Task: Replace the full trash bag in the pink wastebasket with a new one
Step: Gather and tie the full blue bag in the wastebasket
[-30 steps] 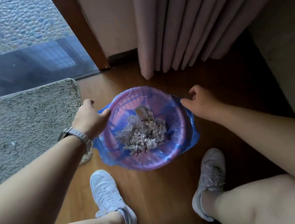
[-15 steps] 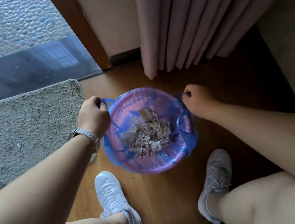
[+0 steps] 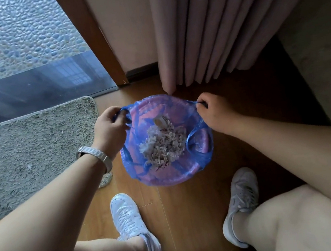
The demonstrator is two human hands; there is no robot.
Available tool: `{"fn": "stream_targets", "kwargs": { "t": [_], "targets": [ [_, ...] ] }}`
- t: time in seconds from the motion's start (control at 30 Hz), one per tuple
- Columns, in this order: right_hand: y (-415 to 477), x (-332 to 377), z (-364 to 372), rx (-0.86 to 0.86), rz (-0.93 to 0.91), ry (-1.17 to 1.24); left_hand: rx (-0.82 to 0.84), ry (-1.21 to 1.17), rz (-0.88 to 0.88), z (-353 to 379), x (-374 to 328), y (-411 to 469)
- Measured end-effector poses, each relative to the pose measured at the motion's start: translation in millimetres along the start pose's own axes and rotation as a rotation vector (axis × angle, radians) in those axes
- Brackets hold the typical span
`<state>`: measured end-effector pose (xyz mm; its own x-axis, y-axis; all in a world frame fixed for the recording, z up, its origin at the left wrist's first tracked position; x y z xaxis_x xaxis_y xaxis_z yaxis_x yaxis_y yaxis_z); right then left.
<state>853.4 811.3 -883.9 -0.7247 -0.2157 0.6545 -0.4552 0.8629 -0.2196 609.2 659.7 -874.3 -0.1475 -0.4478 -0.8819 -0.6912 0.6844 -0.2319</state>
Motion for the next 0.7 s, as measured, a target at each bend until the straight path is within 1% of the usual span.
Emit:
{"fn": "stream_targets", "kwargs": {
  "t": [0.1,0.17,0.27,0.37,0.53,0.7],
  "targets": [
    [-2.0,-2.3,8.0,0.050,0.003,-0.017,0.013,0.060,-0.076,1.3,12.1,-0.4],
    [-3.1,-4.6,16.2,0.117,-0.003,-0.028,0.081,0.182,-0.101,8.3,23.2,-0.6],
    [-3.5,-3.6,26.1,0.193,-0.036,-0.071,0.215,0.510,-0.035,24.1,32.9,-3.3],
    [1.2,-4.5,31.3,0.198,-0.034,-0.093,0.248,0.684,0.032,33.7,31.9,0.5],
    [18.4,-14.9,36.0,0.156,0.039,-0.106,0.180,0.776,0.071,43.3,21.9,21.3],
    [36.6,-21.9,34.1,0.143,0.067,-0.112,0.141,0.721,0.068,60.5,8.8,49.9]
  ]
}}
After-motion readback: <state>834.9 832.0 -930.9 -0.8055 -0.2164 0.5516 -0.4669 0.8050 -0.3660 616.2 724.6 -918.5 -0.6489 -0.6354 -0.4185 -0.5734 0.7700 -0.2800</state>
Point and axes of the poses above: each hand's wrist, its own y-axis towards the middle knuckle, its own z-axis out of the palm, x = y × z, the point moved 7 cm from there along y, towards the middle knuckle, and after that the axes turned 3 degrees about -x, right-handed, at the moved point
